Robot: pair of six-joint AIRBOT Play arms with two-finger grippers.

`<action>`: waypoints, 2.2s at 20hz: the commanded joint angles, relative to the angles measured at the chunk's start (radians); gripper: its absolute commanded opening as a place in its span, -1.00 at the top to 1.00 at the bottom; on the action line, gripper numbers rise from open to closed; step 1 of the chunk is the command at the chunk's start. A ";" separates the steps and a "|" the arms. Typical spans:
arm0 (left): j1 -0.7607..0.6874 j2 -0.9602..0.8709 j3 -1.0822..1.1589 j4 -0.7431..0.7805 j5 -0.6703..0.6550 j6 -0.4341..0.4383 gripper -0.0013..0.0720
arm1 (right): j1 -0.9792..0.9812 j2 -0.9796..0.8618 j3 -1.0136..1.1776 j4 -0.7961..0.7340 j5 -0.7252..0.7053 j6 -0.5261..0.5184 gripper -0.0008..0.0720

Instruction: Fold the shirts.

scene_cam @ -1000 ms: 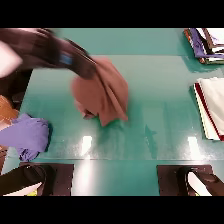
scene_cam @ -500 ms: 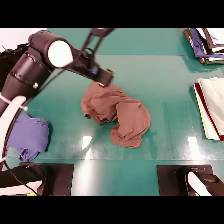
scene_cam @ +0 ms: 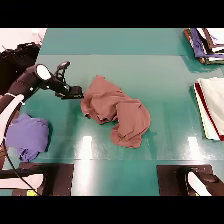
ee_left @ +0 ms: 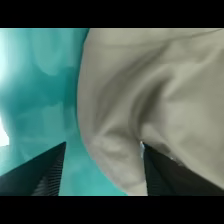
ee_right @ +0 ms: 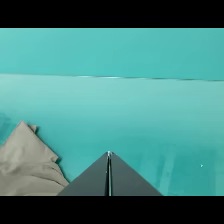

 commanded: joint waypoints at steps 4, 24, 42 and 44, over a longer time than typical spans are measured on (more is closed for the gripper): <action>0.032 -0.102 -0.061 -0.216 0.075 0.080 -0.56 | 0.001 -0.001 0.000 0.000 0.023 0.000 0.93; 0.032 0.017 0.232 -0.123 0.014 0.077 0.89 | 0.270 -0.437 -0.706 0.304 -0.078 -0.076 -0.28; 0.032 0.434 0.568 -0.005 0.003 0.076 0.89 | 0.100 -0.143 -0.019 0.121 -0.017 -0.106 0.93; 0.032 0.518 0.636 -0.004 0.003 0.076 0.89 | 0.069 -0.069 0.050 0.121 -0.008 -0.106 0.93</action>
